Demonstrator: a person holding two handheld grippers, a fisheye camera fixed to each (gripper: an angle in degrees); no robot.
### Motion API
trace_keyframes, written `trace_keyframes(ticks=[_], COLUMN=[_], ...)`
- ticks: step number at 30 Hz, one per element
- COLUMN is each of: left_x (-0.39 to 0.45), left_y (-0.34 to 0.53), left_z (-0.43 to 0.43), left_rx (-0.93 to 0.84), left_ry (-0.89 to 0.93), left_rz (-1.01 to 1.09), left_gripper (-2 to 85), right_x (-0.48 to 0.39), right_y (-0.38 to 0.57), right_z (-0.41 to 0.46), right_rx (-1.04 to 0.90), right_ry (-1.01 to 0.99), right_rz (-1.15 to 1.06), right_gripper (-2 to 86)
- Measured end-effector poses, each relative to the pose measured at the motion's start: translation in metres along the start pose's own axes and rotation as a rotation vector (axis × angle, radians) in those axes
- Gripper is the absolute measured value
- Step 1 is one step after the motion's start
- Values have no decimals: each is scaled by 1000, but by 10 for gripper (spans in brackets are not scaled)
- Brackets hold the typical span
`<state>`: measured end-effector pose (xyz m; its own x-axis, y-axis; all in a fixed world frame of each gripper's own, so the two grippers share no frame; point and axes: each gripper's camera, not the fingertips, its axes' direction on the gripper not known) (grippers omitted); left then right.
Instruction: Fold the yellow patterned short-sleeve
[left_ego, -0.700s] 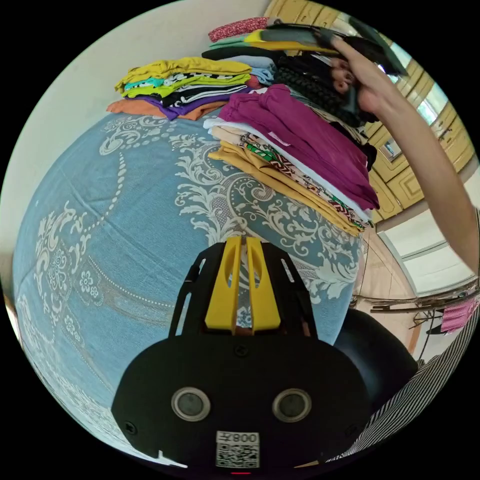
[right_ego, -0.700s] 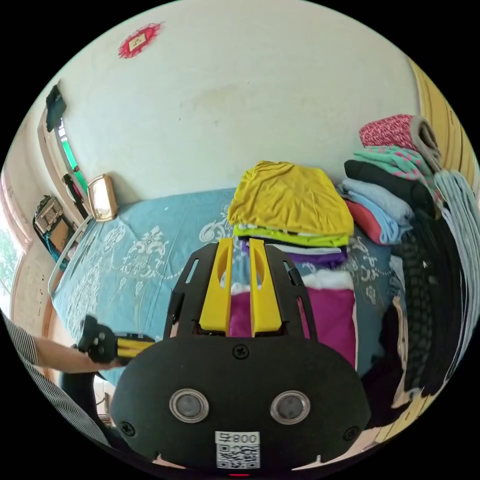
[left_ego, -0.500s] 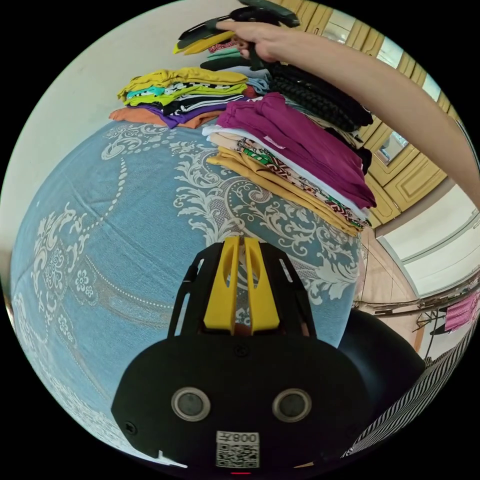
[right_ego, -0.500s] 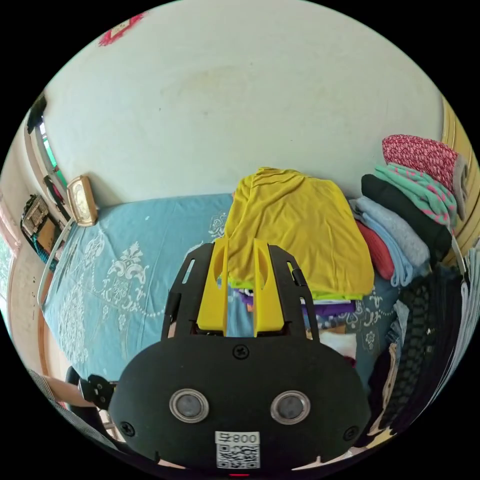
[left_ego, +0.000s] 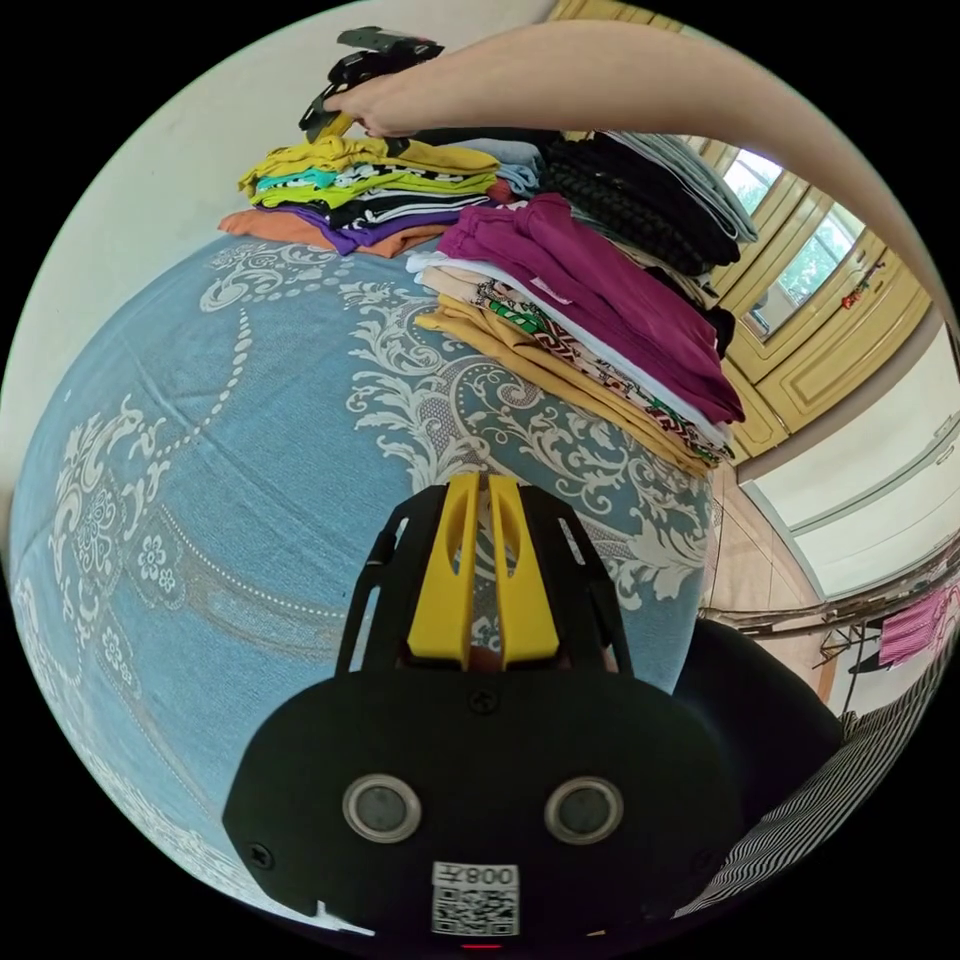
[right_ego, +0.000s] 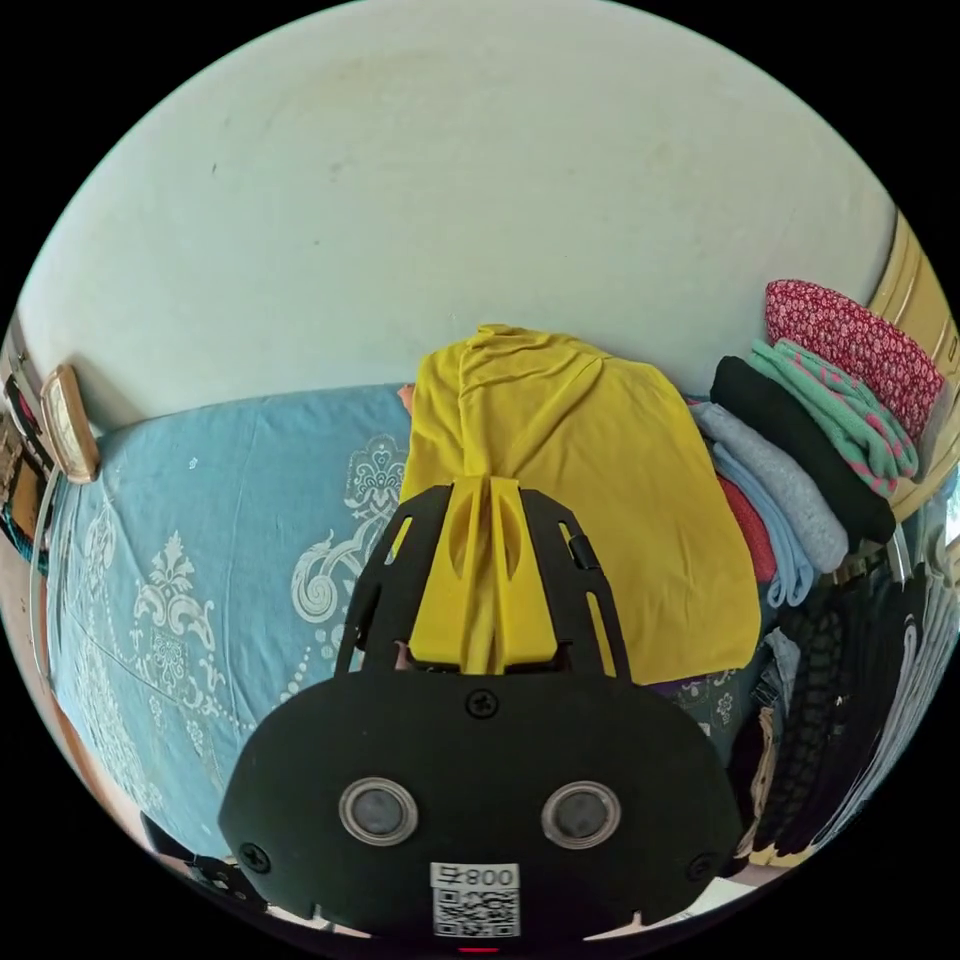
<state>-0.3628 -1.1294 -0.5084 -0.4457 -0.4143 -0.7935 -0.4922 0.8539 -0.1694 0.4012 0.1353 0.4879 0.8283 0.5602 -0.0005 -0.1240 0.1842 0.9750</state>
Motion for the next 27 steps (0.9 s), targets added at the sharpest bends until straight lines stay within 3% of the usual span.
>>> trace_keyframes(ticks=[7, 11, 19, 23, 27], left_x=[-31, -52, -79, -97, -103], left_y=[39, 79, 159, 216, 274], left_z=[-13, -38, -112, -153, -184], left_rx=[56, 121, 224, 342, 438], left_ry=[104, 152, 170, 260, 361], left_rz=[-47, -127, -229, -333, -387], left_gripper=[5, 3, 6, 22, 61], right_x=[25, 32, 13, 10, -8], right_y=[29, 72, 184, 237, 281], right_z=[-58, -118, -223, -279, -320], right_rx=[98, 186, 160, 173, 116], right_ry=[-252, -474, -752, -944, -997], right_rz=[120, 62, -64, -62, -111], right_gripper=[4, 2, 1, 1, 1])
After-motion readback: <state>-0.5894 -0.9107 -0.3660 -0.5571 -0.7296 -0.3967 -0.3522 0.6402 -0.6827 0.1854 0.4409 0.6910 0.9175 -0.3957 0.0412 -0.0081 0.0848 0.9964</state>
